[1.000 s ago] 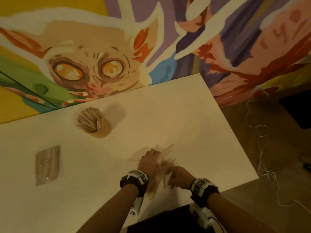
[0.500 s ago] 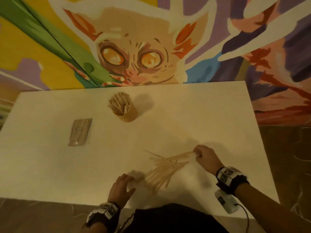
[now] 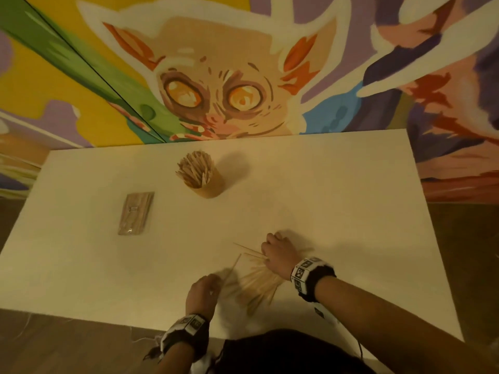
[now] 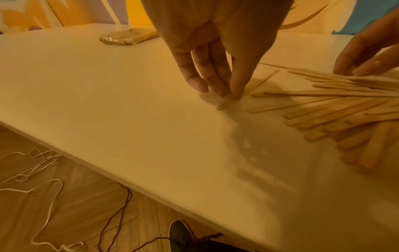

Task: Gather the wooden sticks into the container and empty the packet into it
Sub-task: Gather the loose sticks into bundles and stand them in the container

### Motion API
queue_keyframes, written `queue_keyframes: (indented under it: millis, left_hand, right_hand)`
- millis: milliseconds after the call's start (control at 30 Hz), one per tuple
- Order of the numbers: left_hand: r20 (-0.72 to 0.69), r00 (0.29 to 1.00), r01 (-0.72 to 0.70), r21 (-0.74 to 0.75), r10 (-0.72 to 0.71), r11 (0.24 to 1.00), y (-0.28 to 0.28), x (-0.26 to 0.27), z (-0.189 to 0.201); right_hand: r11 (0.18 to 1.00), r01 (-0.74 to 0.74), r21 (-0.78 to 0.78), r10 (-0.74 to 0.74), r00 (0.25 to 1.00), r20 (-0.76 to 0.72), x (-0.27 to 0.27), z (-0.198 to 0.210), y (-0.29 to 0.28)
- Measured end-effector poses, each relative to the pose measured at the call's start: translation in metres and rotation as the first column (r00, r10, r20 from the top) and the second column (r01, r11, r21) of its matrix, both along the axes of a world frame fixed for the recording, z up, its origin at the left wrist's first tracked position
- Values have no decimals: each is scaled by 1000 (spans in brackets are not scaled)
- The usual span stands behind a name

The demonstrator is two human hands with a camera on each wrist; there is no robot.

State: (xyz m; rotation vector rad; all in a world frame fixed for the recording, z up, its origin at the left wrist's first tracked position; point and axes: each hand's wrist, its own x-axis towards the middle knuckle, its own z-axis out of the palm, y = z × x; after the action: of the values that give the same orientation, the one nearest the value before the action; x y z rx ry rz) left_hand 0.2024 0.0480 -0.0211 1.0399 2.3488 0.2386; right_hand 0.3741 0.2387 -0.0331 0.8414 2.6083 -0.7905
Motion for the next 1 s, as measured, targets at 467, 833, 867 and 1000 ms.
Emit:
queue_keyframes:
  millis: [467,833,867,1000]
  left_hand:
    - [-106,994,-62,-207,40,976,-11,-4,7]
    - [-62,993,-109,-198,98,974,-4,-4,11]
    - [-57,993,-111,-205,102,972,-3,-3,13]
    - [-64,990,-139,-220,128,966,-4,-4,17]
  right_hand:
    - [985,119,-122,-143,966,-215,5,6,4]
    - [980,-194,-49,180,962,-203,22,18,-23]
    - [984,-170,-61,155,967,-203,22,19,-24]
    - [978,61,-200,-123,941,-316,36,32,-14]
